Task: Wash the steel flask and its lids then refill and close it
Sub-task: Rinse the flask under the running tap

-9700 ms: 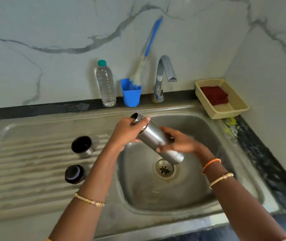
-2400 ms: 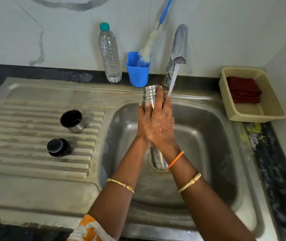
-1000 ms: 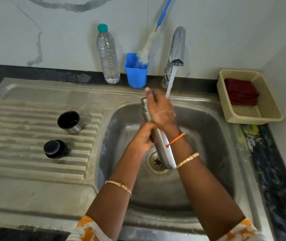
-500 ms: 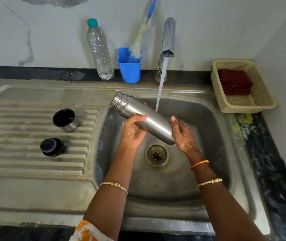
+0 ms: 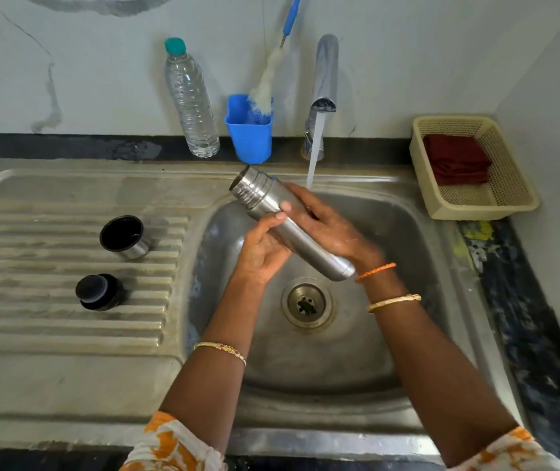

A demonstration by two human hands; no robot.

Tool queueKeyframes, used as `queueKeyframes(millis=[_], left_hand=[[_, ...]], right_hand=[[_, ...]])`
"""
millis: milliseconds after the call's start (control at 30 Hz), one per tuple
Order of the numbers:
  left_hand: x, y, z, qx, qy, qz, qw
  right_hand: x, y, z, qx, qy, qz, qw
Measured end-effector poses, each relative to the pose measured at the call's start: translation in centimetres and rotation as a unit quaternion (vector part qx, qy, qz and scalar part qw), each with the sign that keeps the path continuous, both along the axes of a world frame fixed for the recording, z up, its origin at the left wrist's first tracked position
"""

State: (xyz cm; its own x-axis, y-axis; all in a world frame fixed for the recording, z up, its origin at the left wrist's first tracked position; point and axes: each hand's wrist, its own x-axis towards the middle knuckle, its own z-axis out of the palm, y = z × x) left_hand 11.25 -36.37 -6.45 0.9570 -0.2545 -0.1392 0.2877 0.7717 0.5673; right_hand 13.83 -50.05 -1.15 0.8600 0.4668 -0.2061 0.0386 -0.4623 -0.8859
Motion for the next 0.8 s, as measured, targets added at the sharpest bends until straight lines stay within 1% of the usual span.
queueKeyframes(millis=[67,133,167,200,233,300,367,400,467,600,700,733,767,800], left_hand=[[-0.2,0.3,0.0,-0.017,0.002,0.01,1.0],[-0.2,0.1,0.3,0.011,0.046,0.044,0.998],[0.0,-0.2,0.4,0.031,0.084,0.077,0.993],[0.3,-0.5,0.4,0.049,0.126,0.119,0.984],[0.7,-0.7,0.4,0.062,0.17,0.163,0.97],[1.3,-0.7,0.1,0.06,0.244,0.231,0.94],[1.7,-0.4,-0.2,0.054,0.265,0.27,0.924],[1.8,-0.3,-0.1,0.058,0.26,0.279,0.922],[2.1,-0.5,0.3,0.067,0.242,0.28,0.927],[2.3,-1.0,1.4,0.077,0.151,0.196,0.966],[1.9,-0.4,1.5,0.076,0.124,0.205,0.968],[1.8,-0.1,1.6,0.072,0.108,0.208,0.969],[1.7,0.3,1.8,0.076,0.084,0.21,0.971],[1.7,0.6,1.7,0.082,0.062,0.204,0.974]], right_hand=[[0.0,-2.0,-0.7,-0.059,0.076,0.031,0.995],[0.2,-2.9,-1.5,-0.073,0.094,0.028,0.993],[0.2,-2.9,-2.0,-0.075,0.074,0.024,0.994],[0.2,-2.9,-2.7,-0.096,0.025,0.021,0.995],[0.2,-2.8,-3.4,-0.138,-0.039,0.02,0.989],[0.2,-2.6,-4.6,-0.248,-0.154,0.006,0.957],[-0.2,-2.3,-4.7,-0.307,-0.215,-0.009,0.927],[-0.4,-1.9,-4.4,-0.309,-0.228,-0.01,0.923],[-0.7,-0.6,-3.6,-0.28,-0.239,-0.009,0.93],[-1.3,3.8,-1.5,-0.209,-0.266,0.016,0.941],[-0.9,3.7,-1.7,-0.197,-0.303,0.037,0.932],[-0.7,2.6,-2.1,-0.199,-0.297,0.032,0.933],[-0.4,1.3,-2.6,-0.196,-0.269,0.021,0.943],[-0.2,-0.2,-3.1,-0.185,-0.216,0.005,0.959]])
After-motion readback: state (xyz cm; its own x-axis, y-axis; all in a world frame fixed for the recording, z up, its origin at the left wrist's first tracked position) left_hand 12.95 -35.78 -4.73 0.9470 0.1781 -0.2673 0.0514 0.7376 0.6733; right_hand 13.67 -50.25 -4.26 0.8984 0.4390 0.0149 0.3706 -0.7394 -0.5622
